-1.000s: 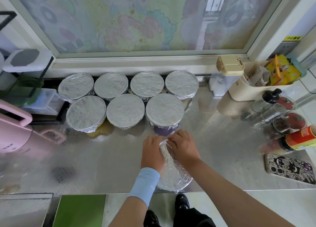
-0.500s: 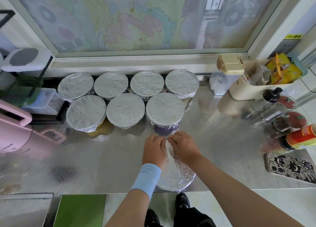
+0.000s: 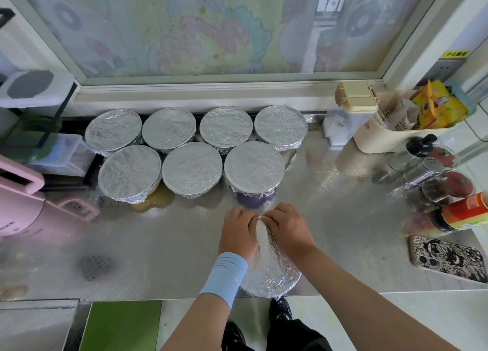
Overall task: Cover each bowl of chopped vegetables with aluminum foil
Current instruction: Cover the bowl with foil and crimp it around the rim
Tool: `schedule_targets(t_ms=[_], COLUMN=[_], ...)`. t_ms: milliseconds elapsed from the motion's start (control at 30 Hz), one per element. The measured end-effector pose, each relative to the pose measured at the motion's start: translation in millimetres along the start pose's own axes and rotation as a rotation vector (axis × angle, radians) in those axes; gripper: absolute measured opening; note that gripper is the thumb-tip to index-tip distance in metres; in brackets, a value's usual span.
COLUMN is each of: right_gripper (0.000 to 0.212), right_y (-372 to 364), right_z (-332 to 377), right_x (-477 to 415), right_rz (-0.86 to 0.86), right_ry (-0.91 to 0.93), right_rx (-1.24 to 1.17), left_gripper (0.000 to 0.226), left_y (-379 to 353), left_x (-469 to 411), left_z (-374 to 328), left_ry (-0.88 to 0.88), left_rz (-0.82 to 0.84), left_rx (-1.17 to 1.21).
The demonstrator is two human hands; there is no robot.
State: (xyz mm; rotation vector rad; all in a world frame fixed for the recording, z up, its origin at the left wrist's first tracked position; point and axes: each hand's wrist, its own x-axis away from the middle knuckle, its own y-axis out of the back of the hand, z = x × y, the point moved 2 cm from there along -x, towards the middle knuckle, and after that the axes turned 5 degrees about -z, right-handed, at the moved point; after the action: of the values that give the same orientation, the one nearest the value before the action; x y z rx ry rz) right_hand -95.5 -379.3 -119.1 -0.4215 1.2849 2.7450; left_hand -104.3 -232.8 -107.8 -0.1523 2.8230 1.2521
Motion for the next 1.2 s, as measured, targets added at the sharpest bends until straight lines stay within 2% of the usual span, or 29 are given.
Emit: schedule_targets(t_ms=[233, 367, 533, 667, 867, 967, 1067, 1200], right_gripper=[0.025, 0.023, 0.009, 0.008, 0.01, 0.015, 0.013, 0.01], right_y=[-3.3, -2.3, -0.8, 1.3, 4.6, 3.1, 3.4, 6.0], right_z=[4.9, 12.8, 5.9, 4.2, 7.0, 5.2, 3.7, 5.7], right_x=[-15.2, -13.7, -5.3, -4.2, -10.5, -15.7, -10.9, -3.0], right_rz=[0.141, 0.079, 0.028, 0.04, 0.067, 0.113, 0.096, 0.075], right_ry=[0.071, 0.024, -0.082, -0.127, -0.097, -0.038, -0.102, -0.164], right_rx=[0.064, 0.091, 0.06, -0.018, -0.046, -0.032, -0.02, -0.03], left_gripper=[0.022, 0.015, 0.037, 0.016, 0.022, 0.016, 0.012, 0.033], left_y=[4.1, 5.7, 1.6, 0.7, -1.4, 1.8, 3.6, -0.1], left_x=[6.8, 12.1, -0.4, -3.8, -3.5, 0.7, 0.8, -1.5], left_z=[0.3, 1.3, -5.1, -2.1, -0.4, 0.1, 0.2, -5.3], left_ry=[0.101, 0.144, -0.002, -0.048, -0.032, -0.024, -0.025, -0.103], left_rz=[-0.03, -0.081, -0.009, 0.002, -0.038, -0.054, -0.035, 0.04], left_rx=[-0.044, -0.079, -0.084, -0.042, -0.048, -0.071, -0.098, -0.09])
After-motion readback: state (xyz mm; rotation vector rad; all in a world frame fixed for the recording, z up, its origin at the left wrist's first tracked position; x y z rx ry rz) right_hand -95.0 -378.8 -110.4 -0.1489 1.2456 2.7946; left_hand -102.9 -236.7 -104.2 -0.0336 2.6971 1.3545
